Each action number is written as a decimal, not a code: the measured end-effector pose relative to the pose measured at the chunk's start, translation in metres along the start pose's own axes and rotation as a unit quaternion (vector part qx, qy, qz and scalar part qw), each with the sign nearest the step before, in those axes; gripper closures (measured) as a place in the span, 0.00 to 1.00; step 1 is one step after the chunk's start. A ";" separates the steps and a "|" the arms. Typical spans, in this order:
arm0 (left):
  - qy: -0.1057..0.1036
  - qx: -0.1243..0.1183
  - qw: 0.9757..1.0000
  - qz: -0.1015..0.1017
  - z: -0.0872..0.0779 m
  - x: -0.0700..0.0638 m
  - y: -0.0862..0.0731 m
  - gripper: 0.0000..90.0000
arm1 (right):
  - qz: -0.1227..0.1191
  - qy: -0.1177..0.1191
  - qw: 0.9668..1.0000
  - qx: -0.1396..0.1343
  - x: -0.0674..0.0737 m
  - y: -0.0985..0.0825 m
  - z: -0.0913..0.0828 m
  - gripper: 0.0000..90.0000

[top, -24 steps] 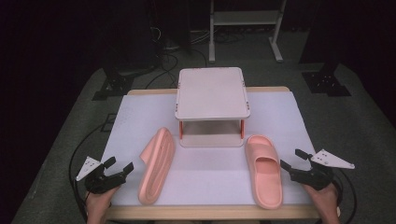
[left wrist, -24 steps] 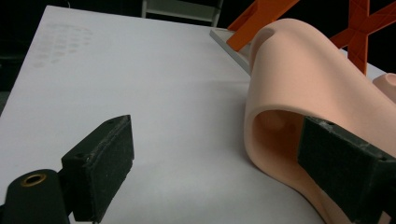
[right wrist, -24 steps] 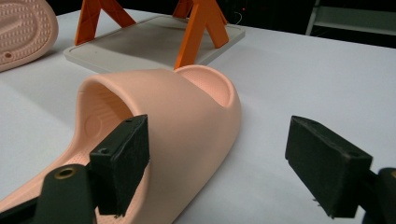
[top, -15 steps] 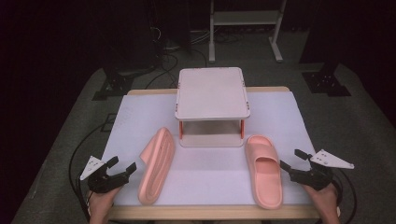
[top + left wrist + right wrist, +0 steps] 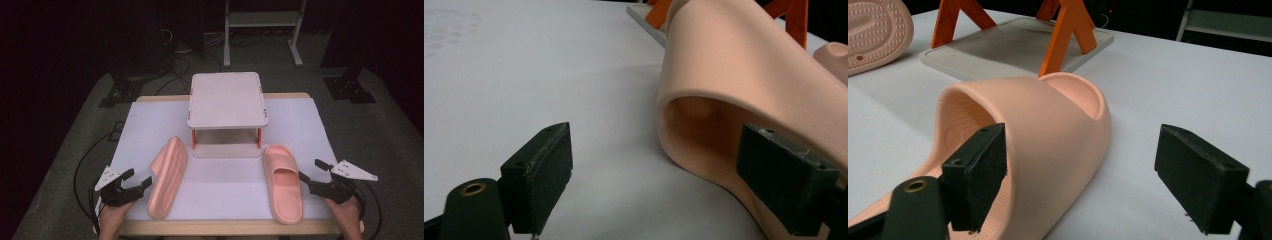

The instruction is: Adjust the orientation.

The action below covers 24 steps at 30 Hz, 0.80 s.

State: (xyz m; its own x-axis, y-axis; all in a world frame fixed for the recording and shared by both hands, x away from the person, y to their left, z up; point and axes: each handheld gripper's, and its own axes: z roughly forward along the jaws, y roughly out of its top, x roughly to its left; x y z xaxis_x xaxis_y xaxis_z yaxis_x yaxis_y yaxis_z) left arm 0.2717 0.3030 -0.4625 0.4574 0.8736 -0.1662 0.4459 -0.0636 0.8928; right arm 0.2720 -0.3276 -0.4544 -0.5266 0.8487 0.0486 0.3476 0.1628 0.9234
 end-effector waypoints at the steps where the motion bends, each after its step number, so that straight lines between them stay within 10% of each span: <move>1: 0.000 0.000 1.000 0.000 0.000 0.000 0.000 0.19 | 0.000 0.000 1.000 0.000 0.000 0.000 0.000 0.23; 24: -0.006 0.079 0.997 -0.006 0.035 -0.003 0.008 0.48 | 0.004 0.006 1.000 -0.004 -0.001 0.000 0.000 0.22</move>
State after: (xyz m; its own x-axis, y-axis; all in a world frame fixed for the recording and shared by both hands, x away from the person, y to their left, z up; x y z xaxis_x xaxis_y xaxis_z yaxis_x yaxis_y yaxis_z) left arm 0.3009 0.2834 -0.4697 0.4596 0.8693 -0.1822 0.5667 -0.1291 0.8137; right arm 0.2722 -0.3288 -0.4544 -0.5333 0.8438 0.0600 0.3453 0.1523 0.9261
